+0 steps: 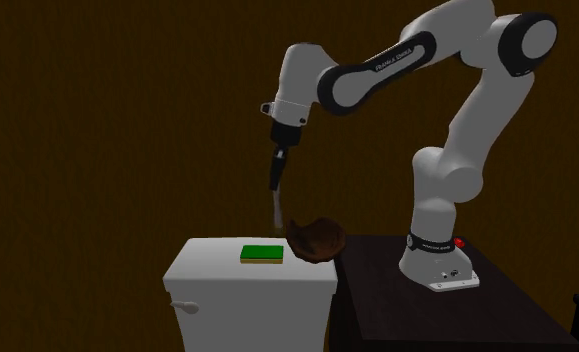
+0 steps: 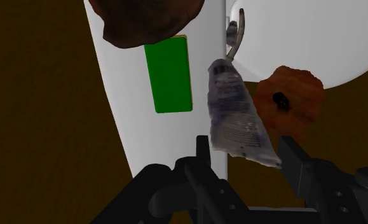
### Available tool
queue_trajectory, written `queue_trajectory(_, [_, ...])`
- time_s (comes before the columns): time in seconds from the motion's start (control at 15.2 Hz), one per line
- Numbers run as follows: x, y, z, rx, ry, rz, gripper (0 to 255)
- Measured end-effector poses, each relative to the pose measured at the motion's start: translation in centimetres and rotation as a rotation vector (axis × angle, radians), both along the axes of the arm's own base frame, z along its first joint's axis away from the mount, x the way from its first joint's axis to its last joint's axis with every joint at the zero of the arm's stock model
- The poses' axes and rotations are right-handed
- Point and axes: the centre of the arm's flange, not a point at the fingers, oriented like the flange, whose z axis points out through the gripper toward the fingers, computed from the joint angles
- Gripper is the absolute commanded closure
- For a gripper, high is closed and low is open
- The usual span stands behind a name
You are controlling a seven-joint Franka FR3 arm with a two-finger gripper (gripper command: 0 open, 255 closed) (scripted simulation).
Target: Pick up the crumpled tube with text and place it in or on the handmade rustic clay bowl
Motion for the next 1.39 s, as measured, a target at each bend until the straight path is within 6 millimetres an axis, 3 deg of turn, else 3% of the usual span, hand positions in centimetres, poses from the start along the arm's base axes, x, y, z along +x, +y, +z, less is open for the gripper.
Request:
queue_trajectory(0.2, [-0.8,-1.1,1.5,0.0,0.0,-0.001,255])
queue_trajectory(0.33, [-2.7,-2.4,2.5,-0.001,0.0,-0.001,255])
queue_trajectory(0.92, [-9.8,-10.6,7.3,-0.001,-0.001,-0.001,255])
queue_trajectory(1.06, [-10.8,-11.4,7.0,0.0,0.0,-0.001,255])
queue_trajectory(1.39, [-11.1,-11.5,4.8,0.0,0.001,0.0,255])
